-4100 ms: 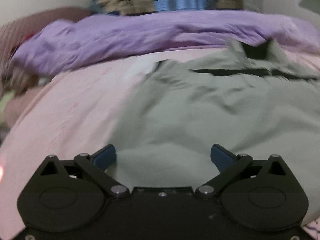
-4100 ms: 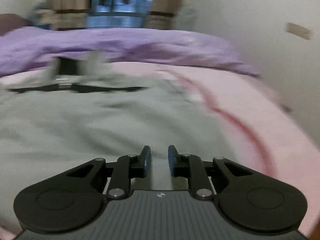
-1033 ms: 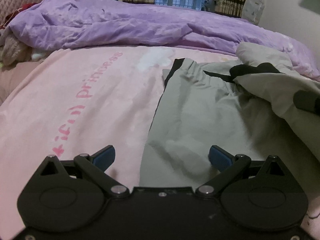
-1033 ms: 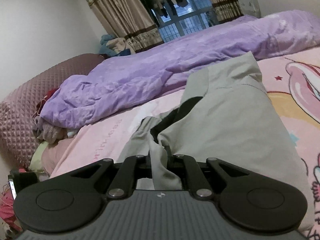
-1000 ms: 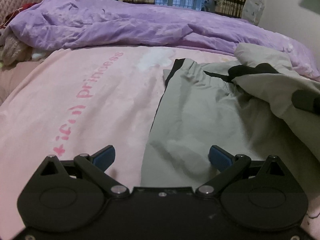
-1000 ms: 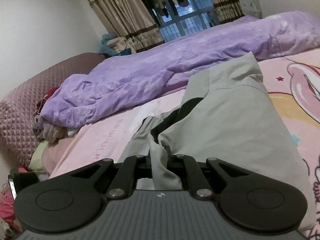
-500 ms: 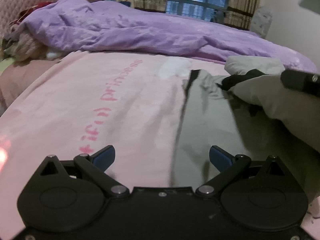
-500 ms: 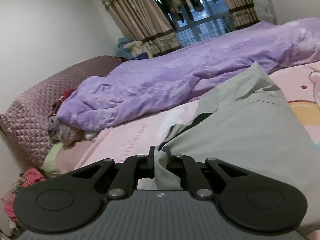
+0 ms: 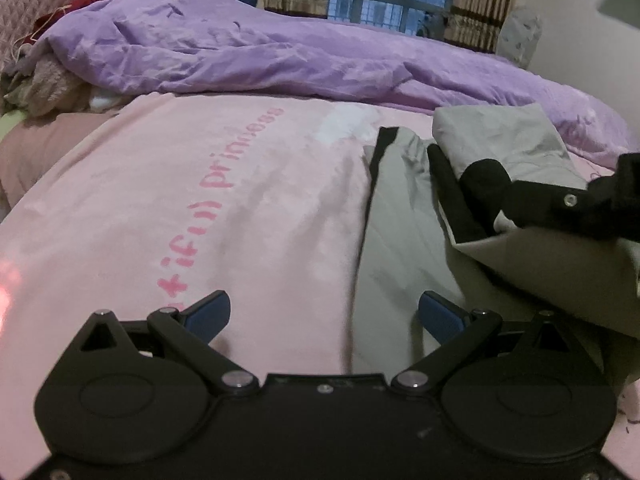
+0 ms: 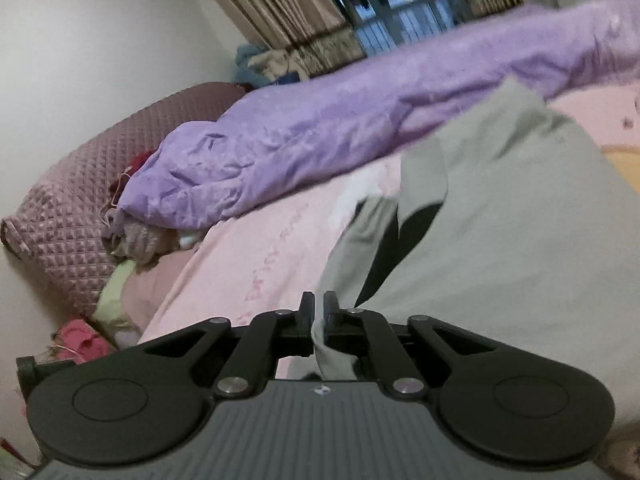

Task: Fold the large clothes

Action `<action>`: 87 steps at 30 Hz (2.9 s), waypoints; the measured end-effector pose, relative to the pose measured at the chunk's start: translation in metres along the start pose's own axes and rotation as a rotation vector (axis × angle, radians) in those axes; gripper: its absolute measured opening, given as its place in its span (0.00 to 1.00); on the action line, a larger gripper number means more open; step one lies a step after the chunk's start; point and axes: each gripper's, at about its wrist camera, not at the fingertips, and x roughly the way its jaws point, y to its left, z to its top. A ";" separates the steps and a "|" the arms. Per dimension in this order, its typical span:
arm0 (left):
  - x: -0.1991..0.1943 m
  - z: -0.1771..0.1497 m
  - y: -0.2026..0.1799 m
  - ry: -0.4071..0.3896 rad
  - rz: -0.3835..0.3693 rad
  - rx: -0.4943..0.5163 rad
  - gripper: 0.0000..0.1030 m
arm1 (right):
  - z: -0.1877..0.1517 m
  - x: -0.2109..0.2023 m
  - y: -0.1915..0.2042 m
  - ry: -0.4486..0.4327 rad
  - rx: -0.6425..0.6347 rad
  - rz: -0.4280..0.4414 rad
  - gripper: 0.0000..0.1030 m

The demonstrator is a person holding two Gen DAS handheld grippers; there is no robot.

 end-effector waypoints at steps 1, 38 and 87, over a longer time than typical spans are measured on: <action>0.001 0.001 -0.003 -0.001 -0.005 0.000 1.00 | 0.001 -0.004 -0.003 -0.004 0.030 0.018 0.19; -0.050 -0.024 -0.049 0.073 0.008 0.047 1.00 | -0.006 -0.027 -0.017 0.119 -0.068 0.019 0.46; -0.097 0.035 -0.079 -0.284 0.064 0.020 0.05 | 0.027 -0.095 -0.113 -0.029 -0.062 -0.281 0.34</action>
